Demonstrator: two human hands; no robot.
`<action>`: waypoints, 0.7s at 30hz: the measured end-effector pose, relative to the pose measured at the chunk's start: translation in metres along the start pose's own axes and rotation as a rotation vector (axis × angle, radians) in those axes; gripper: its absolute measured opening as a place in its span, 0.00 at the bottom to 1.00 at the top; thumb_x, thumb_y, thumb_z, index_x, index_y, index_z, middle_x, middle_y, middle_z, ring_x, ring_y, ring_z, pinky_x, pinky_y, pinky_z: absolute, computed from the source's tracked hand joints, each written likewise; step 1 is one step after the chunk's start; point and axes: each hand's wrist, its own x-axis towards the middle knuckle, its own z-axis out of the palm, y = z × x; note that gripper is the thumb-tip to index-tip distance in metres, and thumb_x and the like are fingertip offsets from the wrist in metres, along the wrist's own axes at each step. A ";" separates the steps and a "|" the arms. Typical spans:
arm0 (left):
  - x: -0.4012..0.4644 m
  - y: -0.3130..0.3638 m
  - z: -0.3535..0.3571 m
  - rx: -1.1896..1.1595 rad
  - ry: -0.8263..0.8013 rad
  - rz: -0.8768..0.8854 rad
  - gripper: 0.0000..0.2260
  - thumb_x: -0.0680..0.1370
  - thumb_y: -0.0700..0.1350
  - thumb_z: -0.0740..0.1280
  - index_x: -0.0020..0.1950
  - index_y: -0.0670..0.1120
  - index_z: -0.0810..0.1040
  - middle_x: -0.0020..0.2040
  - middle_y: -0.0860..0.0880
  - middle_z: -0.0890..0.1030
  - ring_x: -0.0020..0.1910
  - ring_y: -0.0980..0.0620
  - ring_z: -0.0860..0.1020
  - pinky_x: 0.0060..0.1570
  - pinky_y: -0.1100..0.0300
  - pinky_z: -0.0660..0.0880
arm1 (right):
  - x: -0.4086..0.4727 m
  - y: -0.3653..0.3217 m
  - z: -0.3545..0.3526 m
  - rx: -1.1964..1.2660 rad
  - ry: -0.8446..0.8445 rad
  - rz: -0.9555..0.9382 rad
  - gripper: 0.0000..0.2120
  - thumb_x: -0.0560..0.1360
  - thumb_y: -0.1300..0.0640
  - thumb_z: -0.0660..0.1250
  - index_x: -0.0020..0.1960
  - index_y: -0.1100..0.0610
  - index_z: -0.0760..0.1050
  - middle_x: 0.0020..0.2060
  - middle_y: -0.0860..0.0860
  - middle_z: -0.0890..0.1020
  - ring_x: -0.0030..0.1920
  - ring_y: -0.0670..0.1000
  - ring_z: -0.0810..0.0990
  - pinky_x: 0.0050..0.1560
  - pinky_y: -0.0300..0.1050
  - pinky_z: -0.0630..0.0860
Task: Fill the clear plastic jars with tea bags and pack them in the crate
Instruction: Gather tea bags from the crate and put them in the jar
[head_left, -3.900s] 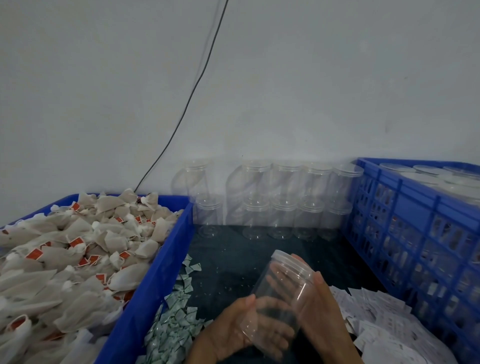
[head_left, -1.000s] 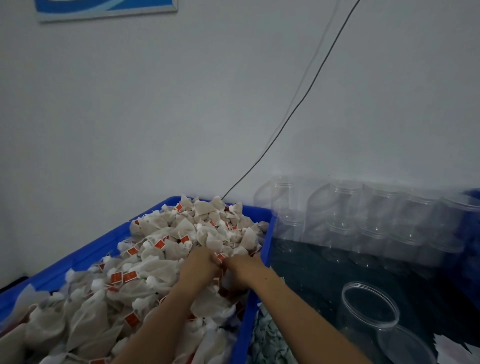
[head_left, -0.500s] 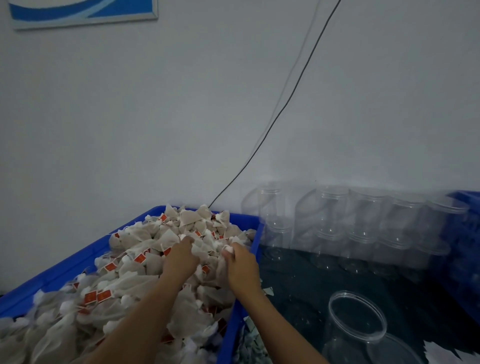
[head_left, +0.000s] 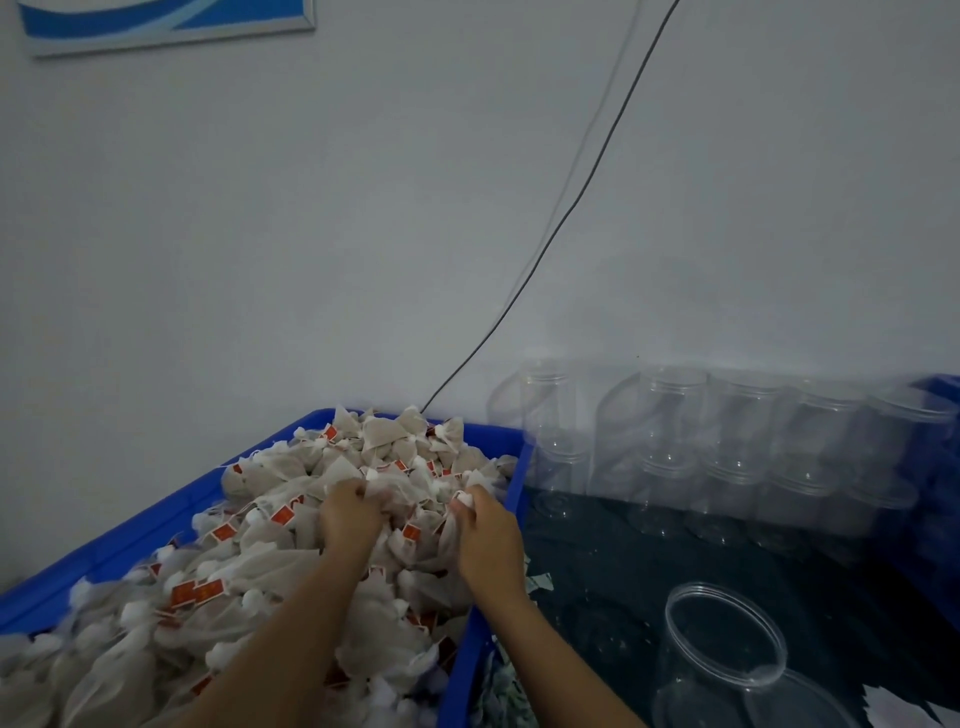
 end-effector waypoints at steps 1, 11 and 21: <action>0.001 0.002 -0.006 -0.076 -0.016 -0.019 0.09 0.78 0.41 0.68 0.54 0.36 0.79 0.44 0.41 0.82 0.41 0.44 0.81 0.42 0.52 0.79 | 0.000 -0.001 -0.001 0.036 0.000 0.006 0.18 0.82 0.55 0.58 0.34 0.49 0.61 0.32 0.45 0.69 0.35 0.44 0.68 0.37 0.36 0.65; -0.033 0.045 -0.053 -0.268 -0.484 0.256 0.06 0.76 0.39 0.70 0.48 0.37 0.79 0.42 0.41 0.84 0.36 0.52 0.83 0.36 0.62 0.80 | -0.003 -0.014 -0.024 0.409 -0.340 -0.080 0.09 0.80 0.57 0.62 0.53 0.60 0.79 0.56 0.54 0.78 0.57 0.51 0.77 0.60 0.45 0.75; -0.007 0.029 -0.034 -0.083 -0.146 0.086 0.16 0.78 0.31 0.62 0.66 0.40 0.72 0.61 0.41 0.77 0.55 0.44 0.78 0.56 0.50 0.77 | -0.016 0.001 -0.006 -0.125 -0.057 -0.087 0.08 0.81 0.53 0.59 0.51 0.54 0.76 0.53 0.48 0.74 0.48 0.41 0.74 0.48 0.26 0.70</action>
